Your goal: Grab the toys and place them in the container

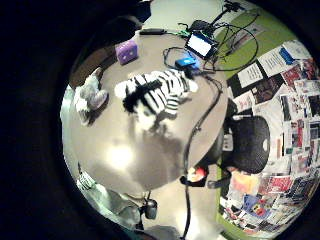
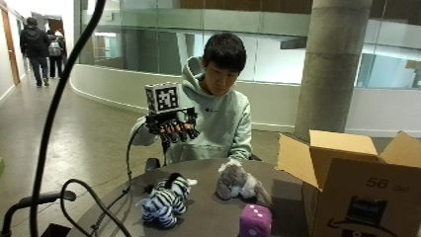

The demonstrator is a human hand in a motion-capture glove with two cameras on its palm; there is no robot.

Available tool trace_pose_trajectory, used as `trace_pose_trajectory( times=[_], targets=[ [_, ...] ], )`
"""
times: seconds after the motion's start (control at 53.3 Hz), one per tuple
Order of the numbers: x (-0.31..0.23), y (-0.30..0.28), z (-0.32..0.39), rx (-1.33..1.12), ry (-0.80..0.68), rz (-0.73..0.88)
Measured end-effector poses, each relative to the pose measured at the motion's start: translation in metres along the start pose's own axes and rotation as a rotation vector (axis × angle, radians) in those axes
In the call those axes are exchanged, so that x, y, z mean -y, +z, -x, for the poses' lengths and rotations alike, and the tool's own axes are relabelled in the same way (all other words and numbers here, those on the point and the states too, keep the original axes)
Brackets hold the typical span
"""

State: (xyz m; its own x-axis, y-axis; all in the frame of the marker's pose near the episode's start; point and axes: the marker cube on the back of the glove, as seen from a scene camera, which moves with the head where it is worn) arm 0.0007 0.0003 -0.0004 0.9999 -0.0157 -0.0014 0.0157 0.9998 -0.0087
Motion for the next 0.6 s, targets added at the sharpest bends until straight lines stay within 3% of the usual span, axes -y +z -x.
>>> trace_pose_trajectory(
  times=[0.45, 0.6],
  targets=[
    [0.0034, -0.0008, -0.0003, -0.008, 0.010, 0.037],
    [0.0074, -0.0019, -0.0054, -0.017, 0.045, 0.116]
  ],
)
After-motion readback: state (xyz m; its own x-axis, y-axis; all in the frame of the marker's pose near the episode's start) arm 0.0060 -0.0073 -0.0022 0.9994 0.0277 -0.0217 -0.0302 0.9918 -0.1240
